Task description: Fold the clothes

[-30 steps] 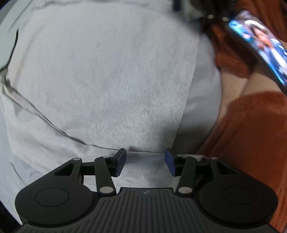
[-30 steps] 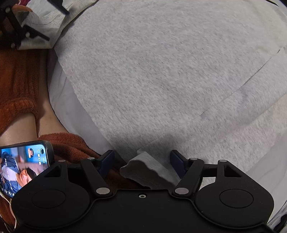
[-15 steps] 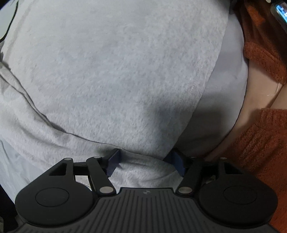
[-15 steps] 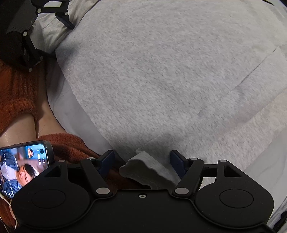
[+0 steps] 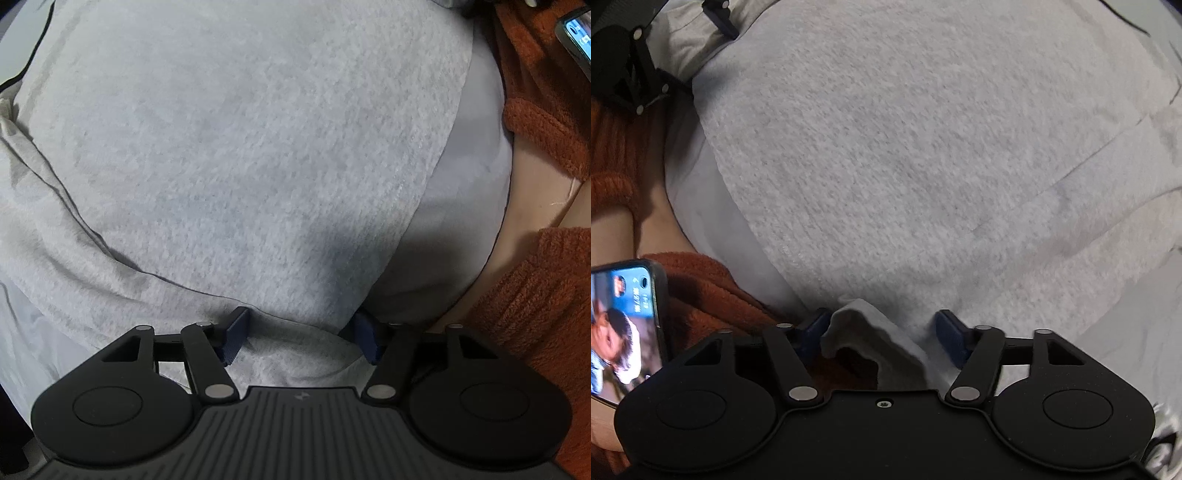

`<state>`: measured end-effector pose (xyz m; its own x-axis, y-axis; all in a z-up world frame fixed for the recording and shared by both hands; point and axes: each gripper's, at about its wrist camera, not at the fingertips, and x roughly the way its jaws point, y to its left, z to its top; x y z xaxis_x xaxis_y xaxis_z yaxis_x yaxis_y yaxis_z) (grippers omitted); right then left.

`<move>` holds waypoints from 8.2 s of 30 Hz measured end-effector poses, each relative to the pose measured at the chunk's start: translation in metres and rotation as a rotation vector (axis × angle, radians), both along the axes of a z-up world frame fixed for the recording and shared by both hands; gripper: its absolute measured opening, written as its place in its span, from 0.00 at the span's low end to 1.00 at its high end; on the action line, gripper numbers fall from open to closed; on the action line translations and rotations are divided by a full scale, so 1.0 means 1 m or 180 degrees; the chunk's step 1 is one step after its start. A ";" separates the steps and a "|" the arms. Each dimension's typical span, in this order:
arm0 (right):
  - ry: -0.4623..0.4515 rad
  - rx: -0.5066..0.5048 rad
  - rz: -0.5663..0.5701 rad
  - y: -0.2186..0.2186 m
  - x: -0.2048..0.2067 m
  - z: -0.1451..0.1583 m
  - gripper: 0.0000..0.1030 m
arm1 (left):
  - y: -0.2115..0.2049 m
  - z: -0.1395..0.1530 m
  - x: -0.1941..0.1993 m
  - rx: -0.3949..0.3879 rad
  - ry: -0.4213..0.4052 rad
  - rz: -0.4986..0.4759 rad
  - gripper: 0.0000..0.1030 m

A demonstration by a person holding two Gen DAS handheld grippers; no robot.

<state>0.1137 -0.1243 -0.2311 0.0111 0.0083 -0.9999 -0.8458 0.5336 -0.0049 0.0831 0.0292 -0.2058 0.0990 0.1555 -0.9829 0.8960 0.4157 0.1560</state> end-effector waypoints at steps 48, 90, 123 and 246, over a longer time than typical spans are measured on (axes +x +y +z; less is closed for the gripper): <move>-0.0219 0.0137 0.0066 -0.022 0.068 -0.070 0.15 | -0.021 0.057 0.005 -0.0202 -0.0506 0.0305 0.13; -0.0349 0.0293 0.0050 -0.024 0.053 0.032 0.09 | 0.021 0.057 0.067 -0.0402 -0.0610 0.0396 0.06; -0.1046 0.0114 -0.0228 -0.006 0.352 0.075 0.09 | -0.013 0.048 0.353 0.0060 -0.1151 0.0594 0.11; -0.0262 0.0640 0.1843 -0.001 0.034 0.087 0.40 | 0.087 0.002 0.155 0.0040 -0.1457 -0.1028 0.45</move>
